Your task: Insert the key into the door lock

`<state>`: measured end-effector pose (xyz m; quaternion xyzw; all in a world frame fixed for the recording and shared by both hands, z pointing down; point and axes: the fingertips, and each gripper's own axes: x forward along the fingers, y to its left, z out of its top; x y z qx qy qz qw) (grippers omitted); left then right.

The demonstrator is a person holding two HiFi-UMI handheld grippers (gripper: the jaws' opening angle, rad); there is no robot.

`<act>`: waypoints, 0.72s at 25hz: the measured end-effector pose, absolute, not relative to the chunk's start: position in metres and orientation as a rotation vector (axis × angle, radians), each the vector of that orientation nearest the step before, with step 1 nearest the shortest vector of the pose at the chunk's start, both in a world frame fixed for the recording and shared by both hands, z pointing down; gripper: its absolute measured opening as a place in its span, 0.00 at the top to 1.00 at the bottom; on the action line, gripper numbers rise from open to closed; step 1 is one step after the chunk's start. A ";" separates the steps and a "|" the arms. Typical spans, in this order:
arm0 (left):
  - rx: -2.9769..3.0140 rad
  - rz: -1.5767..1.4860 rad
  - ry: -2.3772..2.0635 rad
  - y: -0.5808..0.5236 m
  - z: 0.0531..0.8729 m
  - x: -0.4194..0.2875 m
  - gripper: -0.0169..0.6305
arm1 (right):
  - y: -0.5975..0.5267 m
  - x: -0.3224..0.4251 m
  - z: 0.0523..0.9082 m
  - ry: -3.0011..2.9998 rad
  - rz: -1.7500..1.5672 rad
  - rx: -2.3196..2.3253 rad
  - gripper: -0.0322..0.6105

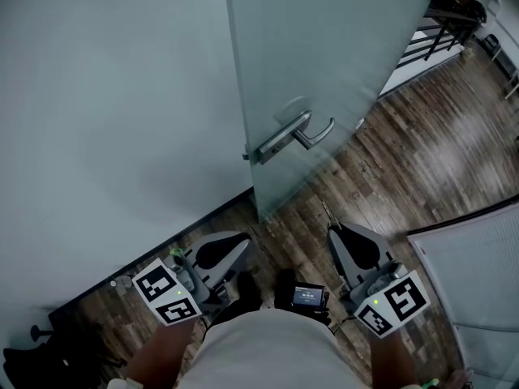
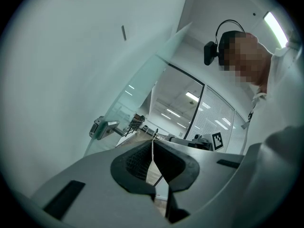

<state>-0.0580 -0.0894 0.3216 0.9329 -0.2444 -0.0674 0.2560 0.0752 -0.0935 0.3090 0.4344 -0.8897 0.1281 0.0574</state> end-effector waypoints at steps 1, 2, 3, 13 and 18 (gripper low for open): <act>2.531 -0.182 -0.667 -0.090 0.322 -0.057 0.95 | -0.095 0.076 0.309 -2.698 0.389 1.315 0.90; 2.530 -0.181 -0.670 -0.091 0.321 -0.057 0.95 | -0.096 0.077 0.308 -2.699 0.387 1.312 0.90; 2.532 -0.180 -0.674 -0.093 0.321 -0.056 0.95 | -0.097 0.077 0.307 -2.701 0.381 1.307 0.90; 2.593 -0.151 -0.771 -0.120 0.310 -0.058 0.94 | -0.122 0.073 0.289 -2.734 0.279 1.249 0.90; 2.623 -0.127 -0.806 -0.135 0.308 -0.061 0.94 | -0.135 0.069 0.284 -2.738 0.225 1.222 0.90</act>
